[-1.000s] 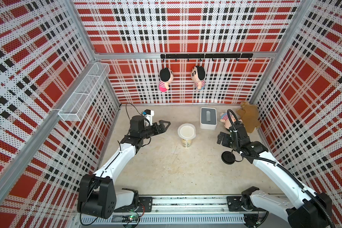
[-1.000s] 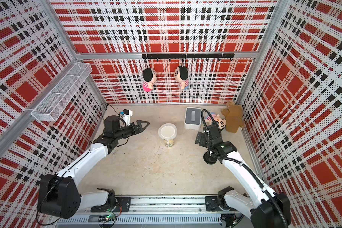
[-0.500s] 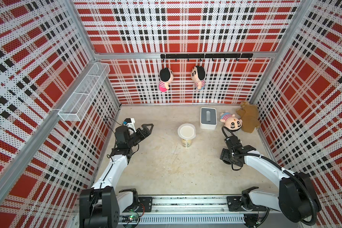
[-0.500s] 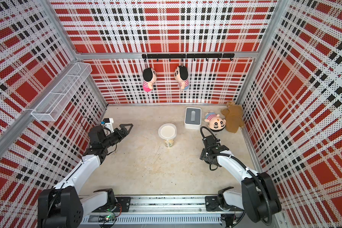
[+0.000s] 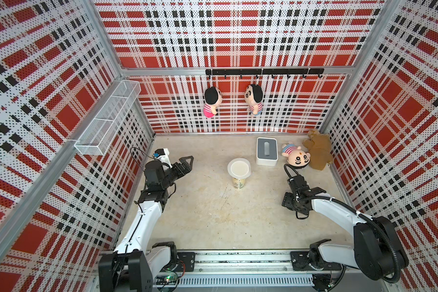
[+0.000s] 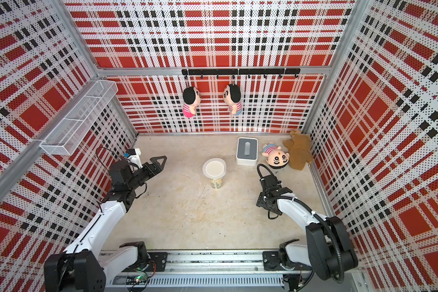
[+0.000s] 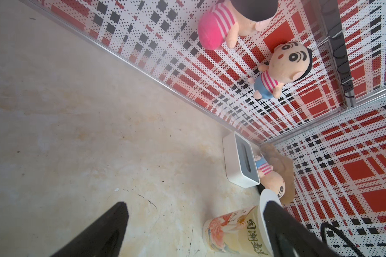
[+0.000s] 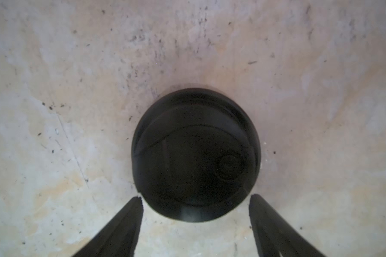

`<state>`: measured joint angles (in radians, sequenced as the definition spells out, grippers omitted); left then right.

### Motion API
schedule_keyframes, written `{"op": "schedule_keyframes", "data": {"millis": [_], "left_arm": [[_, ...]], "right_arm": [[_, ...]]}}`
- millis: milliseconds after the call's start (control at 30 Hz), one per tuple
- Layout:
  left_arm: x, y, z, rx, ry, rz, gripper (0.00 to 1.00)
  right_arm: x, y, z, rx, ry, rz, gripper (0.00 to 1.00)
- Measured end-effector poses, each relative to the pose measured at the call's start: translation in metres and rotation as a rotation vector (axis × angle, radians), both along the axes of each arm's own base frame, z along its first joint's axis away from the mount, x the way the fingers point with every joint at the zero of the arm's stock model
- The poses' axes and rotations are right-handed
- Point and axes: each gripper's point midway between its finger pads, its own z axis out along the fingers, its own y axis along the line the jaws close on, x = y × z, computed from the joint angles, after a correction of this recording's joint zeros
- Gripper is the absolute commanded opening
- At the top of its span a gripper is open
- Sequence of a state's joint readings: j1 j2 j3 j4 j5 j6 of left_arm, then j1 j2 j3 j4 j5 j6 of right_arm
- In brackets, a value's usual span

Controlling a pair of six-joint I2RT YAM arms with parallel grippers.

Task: Put the leak-proof paper on the milk tea cups
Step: Pick up the cup lid from the center of the board.

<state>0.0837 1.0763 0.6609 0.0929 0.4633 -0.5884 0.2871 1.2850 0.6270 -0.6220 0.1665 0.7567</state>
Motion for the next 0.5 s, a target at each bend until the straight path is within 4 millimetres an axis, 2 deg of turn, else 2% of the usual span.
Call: {"op": "schedule_keyframes", "data": {"millis": [300,500], "left_arm": [[-0.001,-0.001,-0.01,0.015,0.028,-0.015,0.99],[-0.002,-0.002,-0.014,0.029,0.041,-0.022,0.99]], "right_arm": [[0.023,-0.009,0.011,-0.011,-0.02,-0.003,0.86],[0.03,-0.006,0.004,-0.015,0.004,0.026,0.87]]}}
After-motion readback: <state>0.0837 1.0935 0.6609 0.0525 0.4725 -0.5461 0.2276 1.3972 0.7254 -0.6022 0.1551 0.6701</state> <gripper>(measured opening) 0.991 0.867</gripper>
